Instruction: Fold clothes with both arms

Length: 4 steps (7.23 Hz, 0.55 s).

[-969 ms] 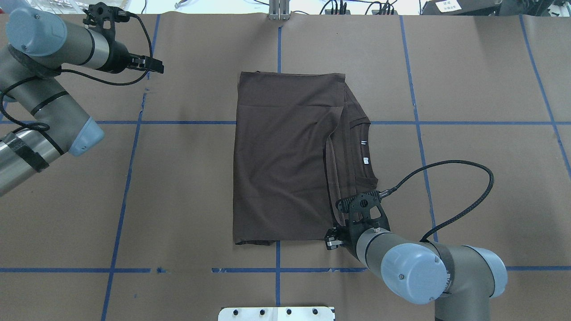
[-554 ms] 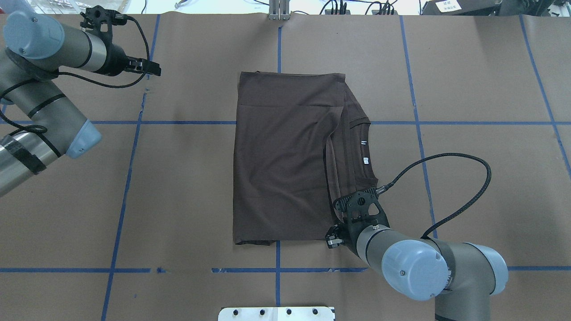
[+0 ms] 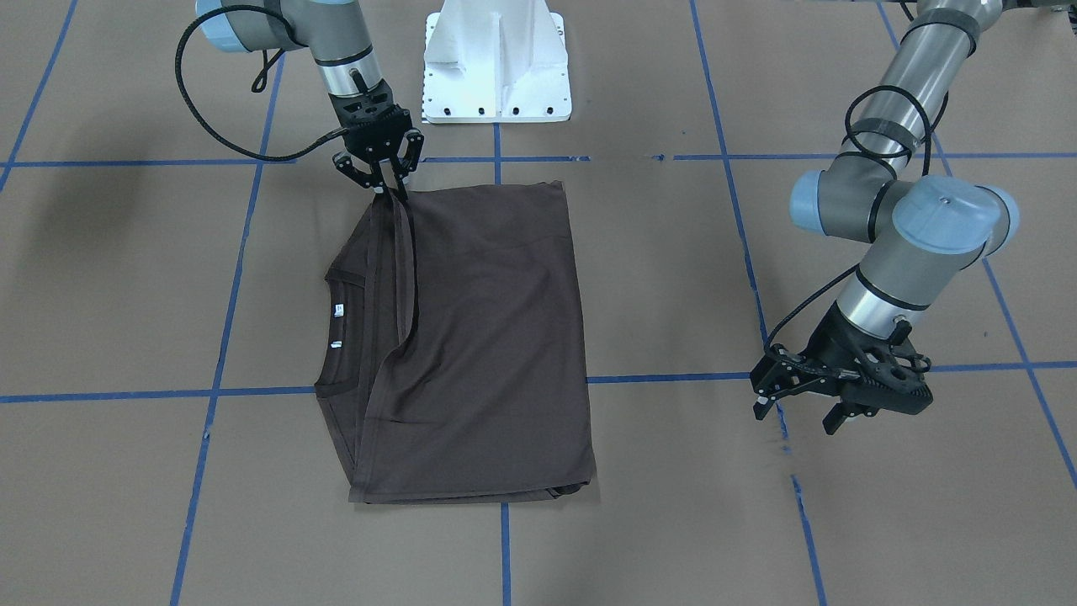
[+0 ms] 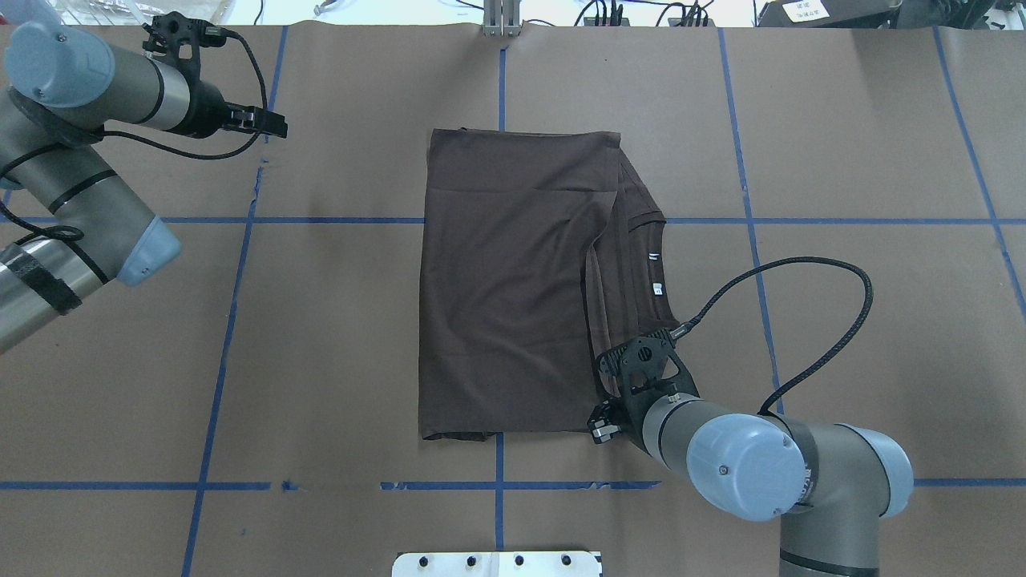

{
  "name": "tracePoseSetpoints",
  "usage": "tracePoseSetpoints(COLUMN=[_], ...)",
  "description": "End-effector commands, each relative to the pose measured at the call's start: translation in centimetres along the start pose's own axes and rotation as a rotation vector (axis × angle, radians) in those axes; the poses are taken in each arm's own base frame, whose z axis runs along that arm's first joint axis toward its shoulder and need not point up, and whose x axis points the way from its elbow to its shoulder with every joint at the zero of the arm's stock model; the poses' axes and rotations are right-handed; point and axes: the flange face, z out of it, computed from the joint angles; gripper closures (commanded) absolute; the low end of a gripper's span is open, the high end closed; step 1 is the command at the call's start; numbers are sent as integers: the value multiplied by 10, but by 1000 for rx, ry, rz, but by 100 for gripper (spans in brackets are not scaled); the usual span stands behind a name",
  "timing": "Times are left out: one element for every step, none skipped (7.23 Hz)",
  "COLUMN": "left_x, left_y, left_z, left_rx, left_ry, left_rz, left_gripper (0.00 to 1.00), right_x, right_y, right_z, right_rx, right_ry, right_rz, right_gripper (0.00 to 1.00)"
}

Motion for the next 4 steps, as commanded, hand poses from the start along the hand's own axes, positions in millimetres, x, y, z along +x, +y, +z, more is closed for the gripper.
tracePoseSetpoints(left_x=[-1,-1,-1,-1], left_y=[1,0,1,1], left_z=[0,1,0,0], left_rx=[-1,-1,0,0], left_ry=[-1,-1,-2,-2], left_rz=[-1,-1,-1,-1], left_gripper=[0,0,0,0], right_x=[-3,-4,-7,-6], right_y=[5,4,-6,-13], right_z=[11,10,3,0], right_rx=[-37,-36,-18,-6], right_ry=[-4,-8,-20,-23], right_rz=[-6,-5,4,12], right_gripper=[71,84,100,100])
